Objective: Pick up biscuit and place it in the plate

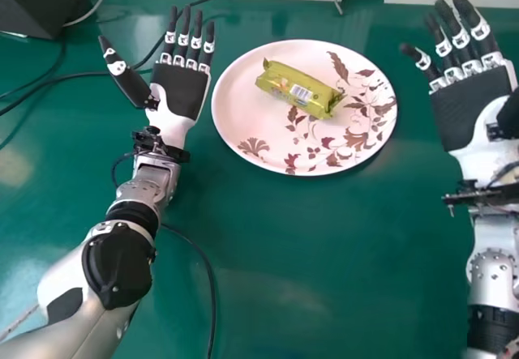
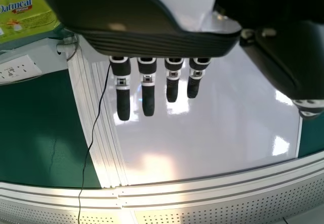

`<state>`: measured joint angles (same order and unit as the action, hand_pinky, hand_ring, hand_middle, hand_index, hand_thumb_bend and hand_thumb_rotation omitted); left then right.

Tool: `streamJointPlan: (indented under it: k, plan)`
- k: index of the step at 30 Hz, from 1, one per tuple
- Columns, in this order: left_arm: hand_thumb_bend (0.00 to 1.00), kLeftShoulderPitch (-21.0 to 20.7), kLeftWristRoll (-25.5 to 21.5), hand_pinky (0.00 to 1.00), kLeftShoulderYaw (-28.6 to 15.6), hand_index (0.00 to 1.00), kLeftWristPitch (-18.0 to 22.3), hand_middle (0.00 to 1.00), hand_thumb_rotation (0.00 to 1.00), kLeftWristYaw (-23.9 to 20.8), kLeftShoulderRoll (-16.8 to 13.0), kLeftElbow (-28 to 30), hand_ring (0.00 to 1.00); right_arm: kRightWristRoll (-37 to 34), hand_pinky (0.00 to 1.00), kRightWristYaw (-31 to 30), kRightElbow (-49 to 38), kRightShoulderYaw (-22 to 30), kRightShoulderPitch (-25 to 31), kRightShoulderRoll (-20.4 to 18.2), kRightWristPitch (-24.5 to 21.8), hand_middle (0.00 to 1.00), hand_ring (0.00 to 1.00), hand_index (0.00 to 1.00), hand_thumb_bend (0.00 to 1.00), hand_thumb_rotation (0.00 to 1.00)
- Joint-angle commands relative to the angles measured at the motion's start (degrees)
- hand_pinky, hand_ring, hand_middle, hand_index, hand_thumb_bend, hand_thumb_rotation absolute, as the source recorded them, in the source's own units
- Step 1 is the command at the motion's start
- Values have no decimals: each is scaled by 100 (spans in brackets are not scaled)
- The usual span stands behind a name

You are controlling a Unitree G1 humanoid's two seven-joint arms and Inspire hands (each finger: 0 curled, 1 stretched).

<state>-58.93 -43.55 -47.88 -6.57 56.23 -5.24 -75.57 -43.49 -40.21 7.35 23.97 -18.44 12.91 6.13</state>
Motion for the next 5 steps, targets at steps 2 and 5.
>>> streamJointPlan:
  k: [2,5]
  plan:
    - [100,162,45,72,15,100,-11,100,83,110,-26,-59,86,-73,70,-157,-109,-6,185,-137,95,91,74,84,100,23]
    - [100,169,72,71,36,100,22,100,83,139,-21,-57,86,-45,69,-182,-163,-37,223,-195,124,90,73,85,99,22]
